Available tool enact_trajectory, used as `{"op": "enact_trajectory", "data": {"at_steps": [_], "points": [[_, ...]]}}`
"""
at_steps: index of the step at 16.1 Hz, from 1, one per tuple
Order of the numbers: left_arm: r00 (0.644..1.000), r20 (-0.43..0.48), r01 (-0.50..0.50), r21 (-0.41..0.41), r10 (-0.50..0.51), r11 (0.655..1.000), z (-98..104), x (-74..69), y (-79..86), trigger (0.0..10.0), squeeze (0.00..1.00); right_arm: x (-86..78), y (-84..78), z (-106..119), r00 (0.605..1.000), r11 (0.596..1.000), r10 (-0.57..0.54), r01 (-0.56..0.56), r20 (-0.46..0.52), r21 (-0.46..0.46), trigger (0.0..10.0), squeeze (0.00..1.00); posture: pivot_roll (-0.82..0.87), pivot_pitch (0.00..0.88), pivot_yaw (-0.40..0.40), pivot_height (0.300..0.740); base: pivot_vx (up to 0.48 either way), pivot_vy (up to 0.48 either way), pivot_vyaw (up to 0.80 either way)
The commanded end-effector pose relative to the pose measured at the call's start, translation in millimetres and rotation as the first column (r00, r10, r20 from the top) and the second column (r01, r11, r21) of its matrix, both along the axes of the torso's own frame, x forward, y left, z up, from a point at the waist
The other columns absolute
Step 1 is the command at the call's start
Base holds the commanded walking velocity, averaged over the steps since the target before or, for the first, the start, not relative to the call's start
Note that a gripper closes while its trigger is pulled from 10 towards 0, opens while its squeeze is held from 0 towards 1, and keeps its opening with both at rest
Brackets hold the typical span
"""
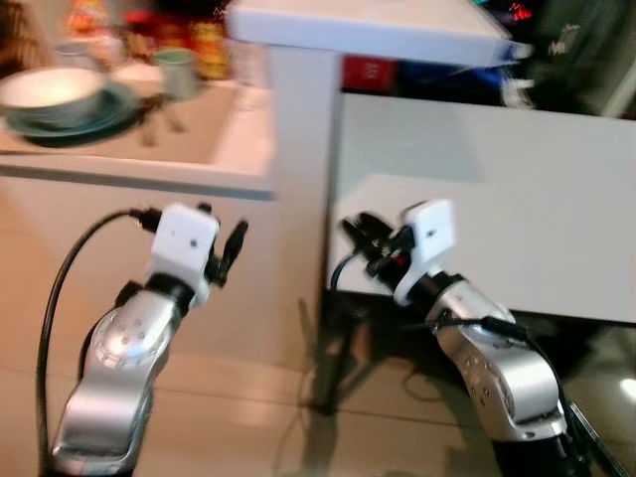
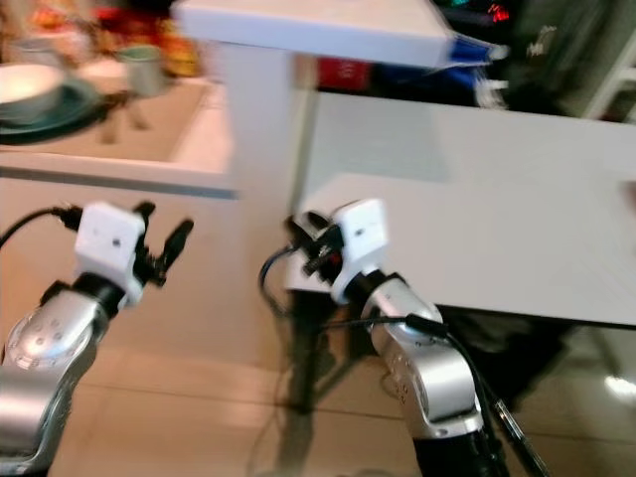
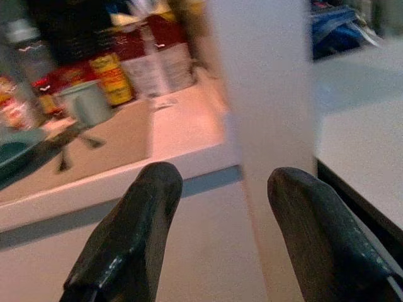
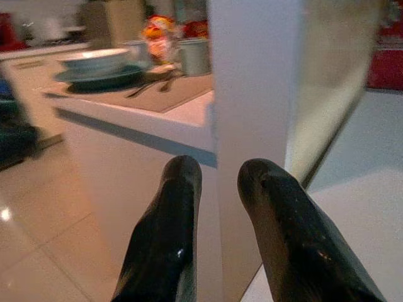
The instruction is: Setting the table
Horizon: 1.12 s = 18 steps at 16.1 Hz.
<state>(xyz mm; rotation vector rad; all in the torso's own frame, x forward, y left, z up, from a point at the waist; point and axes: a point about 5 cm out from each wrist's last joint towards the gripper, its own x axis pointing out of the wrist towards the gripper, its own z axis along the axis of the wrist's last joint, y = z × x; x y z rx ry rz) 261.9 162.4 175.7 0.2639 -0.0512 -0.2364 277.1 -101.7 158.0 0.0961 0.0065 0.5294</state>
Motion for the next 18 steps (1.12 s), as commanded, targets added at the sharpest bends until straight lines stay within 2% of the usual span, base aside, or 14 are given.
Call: {"op": "enact_trajectory", "data": {"at_steps": [1, 4, 5, 6, 8, 10, 14, 18], "points": [[0.999, -0.012, -0.046, -0.005, 0.046, 0.999, -0.1, 2.1, 7.1, 10.0, 0.00, 2.5, -3.3, -0.2, 0.999, 0.999, -0.041, 0.041, 0.000, -0.019, 10.0, 0.00, 0.04, 0.001, -0.030, 0.740, 0.000, 0.480, 0.00], [0.995, -0.010, -0.104, -0.020, 0.104, 0.994, 1.7, 4.5, 14.1, 10.0, 0.00, 7.2, -1.9, 3.7, 0.996, 0.996, -0.085, 0.085, 0.010, -0.003, 10.0, 0.00, 0.04, 0.001, -0.032, 0.740, 0.000, 0.480, 0.00], [0.991, -0.021, -0.133, -0.072, 0.131, 0.989, 4.8, 7.1, 15.4, 10.0, 0.00, 9.5, -1.9, 5.7, 0.995, 0.995, -0.100, 0.100, 0.011, -0.004, 10.0, 0.00, 0.03, 0.004, -0.029, 0.740, 0.000, 0.000, 0.00], [0.989, 0.016, -0.144, -0.119, 0.147, 0.982, 15.1, 10.9, 15.3, 10.0, 0.00, 14.1, -1.4, 10.1, 0.993, 0.994, -0.112, 0.113, 0.018, -0.004, 10.0, 0.00, 0.03, 0.003, -0.026, 0.740, 0.000, 0.000, 0.00], [0.987, 0.034, -0.151, -0.125, 0.156, 0.981, 21.6, 14.9, 14.9, 10.0, 0.00, 22.1, 0.8, 19.1, 0.991, 0.992, -0.127, 0.127, 0.038, 0.008, 10.0, 0.00, 0.03, 0.005, -0.023, 0.740, 0.000, 0.000, 0.00], [0.984, 0.051, -0.161, -0.149, 0.170, 0.976, 26.8, 16.3, 15.8, 10.0, 0.00, 26.4, 7.5, 26.7, 0.994, 0.996, -0.093, 0.093, 0.060, 0.005, 10.0, 0.00, 0.04, 0.007, -0.028, 0.740, 0.161, 0.000, 0.00], [0.987, 0.056, -0.147, -0.101, 0.154, 0.984, 29.6, 15.2, 16.0, 10.0, 0.00, 34.5, 8.4, 31.7, 0.991, 0.993, -0.115, 0.115, 0.074, 0.002, 10.0, 0.00, 0.04, 0.011, -0.036, 0.740, 0.427, 0.000, 0.80], [0.987, 0.052, -0.145, -0.087, 0.150, 0.986, 29.0, 14.8, 16.1, 10.0, 0.00, 38.8, 1.6, 32.8, 0.985, 0.987, -0.157, 0.155, 0.070, 0.029, 10.0, 0.00, 0.04, 0.013, -0.036, 0.740, 0.435, 0.000, 0.00]]}}
